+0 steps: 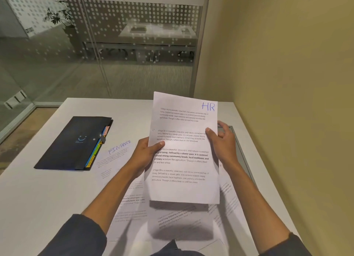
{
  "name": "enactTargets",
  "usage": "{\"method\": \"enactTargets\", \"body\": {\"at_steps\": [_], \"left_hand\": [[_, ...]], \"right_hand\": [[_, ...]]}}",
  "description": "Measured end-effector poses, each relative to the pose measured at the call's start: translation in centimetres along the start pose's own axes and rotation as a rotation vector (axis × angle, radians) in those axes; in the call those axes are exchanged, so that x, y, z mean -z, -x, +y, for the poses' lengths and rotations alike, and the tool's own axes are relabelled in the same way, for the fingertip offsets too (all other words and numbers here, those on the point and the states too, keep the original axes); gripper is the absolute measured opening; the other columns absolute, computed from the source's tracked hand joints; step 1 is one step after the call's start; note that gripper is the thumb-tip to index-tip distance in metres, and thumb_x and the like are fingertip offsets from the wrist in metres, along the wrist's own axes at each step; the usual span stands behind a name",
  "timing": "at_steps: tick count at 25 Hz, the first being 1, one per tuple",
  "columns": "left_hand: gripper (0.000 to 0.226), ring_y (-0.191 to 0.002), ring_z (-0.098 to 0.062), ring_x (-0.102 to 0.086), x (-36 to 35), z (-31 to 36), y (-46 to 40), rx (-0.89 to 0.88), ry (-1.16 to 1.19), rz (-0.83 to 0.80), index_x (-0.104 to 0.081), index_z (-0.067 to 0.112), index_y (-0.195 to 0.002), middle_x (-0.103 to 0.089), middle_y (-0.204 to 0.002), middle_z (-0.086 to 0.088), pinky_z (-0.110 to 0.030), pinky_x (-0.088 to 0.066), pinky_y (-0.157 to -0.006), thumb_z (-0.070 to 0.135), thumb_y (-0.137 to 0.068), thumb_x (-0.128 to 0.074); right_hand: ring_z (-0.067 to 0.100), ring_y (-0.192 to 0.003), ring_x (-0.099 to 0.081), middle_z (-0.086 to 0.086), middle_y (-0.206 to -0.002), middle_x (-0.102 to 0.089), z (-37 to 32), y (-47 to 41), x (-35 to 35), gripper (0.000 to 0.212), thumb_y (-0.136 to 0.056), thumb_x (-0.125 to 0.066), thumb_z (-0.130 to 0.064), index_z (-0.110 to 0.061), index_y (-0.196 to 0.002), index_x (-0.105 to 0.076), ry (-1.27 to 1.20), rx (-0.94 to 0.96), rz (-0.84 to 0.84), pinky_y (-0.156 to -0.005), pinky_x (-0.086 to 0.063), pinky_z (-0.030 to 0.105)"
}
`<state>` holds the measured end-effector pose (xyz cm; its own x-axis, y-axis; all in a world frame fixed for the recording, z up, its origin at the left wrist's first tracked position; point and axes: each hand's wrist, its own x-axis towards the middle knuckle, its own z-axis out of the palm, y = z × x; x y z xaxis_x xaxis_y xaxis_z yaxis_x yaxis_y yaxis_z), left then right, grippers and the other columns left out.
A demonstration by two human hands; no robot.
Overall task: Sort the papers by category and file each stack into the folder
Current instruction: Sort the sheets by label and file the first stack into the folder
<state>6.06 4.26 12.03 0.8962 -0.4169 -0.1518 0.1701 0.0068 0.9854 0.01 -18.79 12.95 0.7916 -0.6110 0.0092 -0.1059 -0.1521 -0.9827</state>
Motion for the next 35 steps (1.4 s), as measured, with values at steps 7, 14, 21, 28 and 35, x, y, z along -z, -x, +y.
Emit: {"method": "enactTargets", "body": {"at_steps": [7,14,21,28,35], "left_hand": [[0.018,-0.091,-0.027,-0.071,-0.5,-0.7,1.4,0.025,0.05,0.019,-0.066,0.012,-0.106,-0.074,-0.103,-0.009,-0.039,-0.058,-0.082,0.005,-0.094,-0.055],[0.018,-0.089,-0.026,-0.072,-0.7,-0.9,1.7,0.052,0.097,0.013,-0.067,0.013,-0.103,-0.075,-0.1,-0.009,-0.041,-0.058,-0.081,0.004,-0.094,-0.055],[0.018,-0.087,-0.025,-0.072,-0.8,-0.6,1.8,0.047,0.11,-0.005,-0.067,0.011,-0.104,-0.075,-0.099,-0.008,-0.039,-0.059,-0.079,0.003,-0.094,-0.054],[0.019,-0.089,-0.025,-0.072,-0.7,-0.8,1.9,0.053,0.109,-0.043,-0.067,0.009,-0.108,-0.074,-0.102,-0.009,-0.035,-0.059,-0.075,0.004,-0.093,-0.055],[0.018,-0.083,-0.022,-0.072,-0.7,-0.7,1.9,0.051,0.125,-0.028,-0.067,0.009,-0.104,-0.075,-0.1,-0.009,-0.032,-0.059,-0.069,0.003,-0.093,-0.054]], "right_hand": [[-0.004,-0.063,-0.061,-0.005,-0.08,-0.069,-1.8,-1.3,1.1,0.019,-0.079,-0.08,-0.015,-0.014,-0.096,-0.072,-0.003,0.229,0.287,-0.067,-0.049,0.015],[0.009,-0.077,-0.068,-0.008,-0.082,-0.072,-1.6,-0.8,0.9,0.009,-0.083,-0.075,-0.015,-0.018,-0.091,-0.073,0.08,0.364,0.306,-0.081,-0.058,0.035],[0.013,-0.089,-0.066,-0.002,-0.101,-0.07,-1.9,-1.0,1.0,0.043,-0.087,-0.073,-0.028,-0.021,-0.129,-0.063,0.14,0.309,0.249,-0.082,-0.052,0.024],[0.01,-0.098,-0.065,-0.006,-0.117,-0.068,-2.6,-2.4,2.1,0.037,-0.092,-0.064,-0.027,-0.02,-0.129,-0.063,0.293,0.338,0.174,-0.084,-0.054,0.032],[0.02,-0.118,-0.06,0.002,-0.134,-0.062,-1.3,-2.4,2.1,0.035,-0.095,-0.059,-0.024,-0.015,-0.129,-0.064,0.608,0.671,0.233,-0.092,-0.049,0.032]]}}
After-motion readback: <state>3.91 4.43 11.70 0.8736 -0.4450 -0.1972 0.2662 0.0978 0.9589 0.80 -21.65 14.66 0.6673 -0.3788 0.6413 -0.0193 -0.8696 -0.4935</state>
